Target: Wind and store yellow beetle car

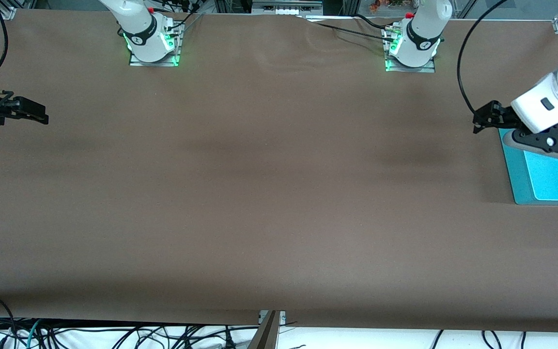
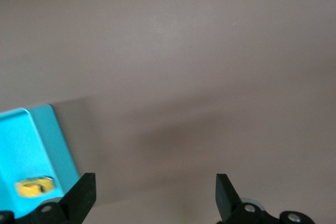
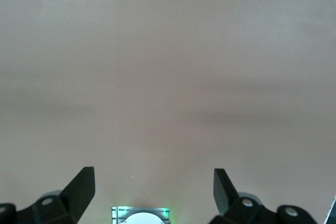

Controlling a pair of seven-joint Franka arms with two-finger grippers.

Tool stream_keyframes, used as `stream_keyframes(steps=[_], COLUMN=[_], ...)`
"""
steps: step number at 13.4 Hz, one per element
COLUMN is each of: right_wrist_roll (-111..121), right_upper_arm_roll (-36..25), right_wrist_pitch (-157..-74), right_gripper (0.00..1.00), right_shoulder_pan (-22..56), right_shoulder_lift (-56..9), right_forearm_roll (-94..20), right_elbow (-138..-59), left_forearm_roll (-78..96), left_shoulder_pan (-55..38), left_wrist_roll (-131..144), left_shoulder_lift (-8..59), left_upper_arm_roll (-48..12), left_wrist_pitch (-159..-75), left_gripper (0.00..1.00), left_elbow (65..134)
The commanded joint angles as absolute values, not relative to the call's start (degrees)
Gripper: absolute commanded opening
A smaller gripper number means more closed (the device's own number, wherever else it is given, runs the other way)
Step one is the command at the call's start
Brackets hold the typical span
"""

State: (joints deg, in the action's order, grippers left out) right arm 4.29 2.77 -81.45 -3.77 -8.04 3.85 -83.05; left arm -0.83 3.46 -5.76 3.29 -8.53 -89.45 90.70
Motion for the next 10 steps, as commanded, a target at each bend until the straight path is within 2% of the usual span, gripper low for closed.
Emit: stream_keyframes(steps=[1,10], right_wrist_roll=[3.69,3.60], right_upper_arm_roll=[2.99,2.99], right_wrist_pitch=[-80.86,-80.77], right_gripper=[1.00,1.00], right_shoulder_pan=[-4.13,-3.96], right_shoulder_lift=[-8.61,-8.70], right_forearm_roll=[2.81,2.37], right_elbow=[-81.65,-81.65], left_forearm_roll=[2.72,2.63], left_shoulder_pan=[-0.95,-1.32], left_wrist_roll=[-0.80,-0.62], left_shoulder_lift=[-0.70,-0.79], left_upper_arm_roll=[-2.57,-0.79], left_wrist_pitch=[-91.32,-94.13], left_gripper=[1.00,1.00], left_elbow=[94.66,94.75])
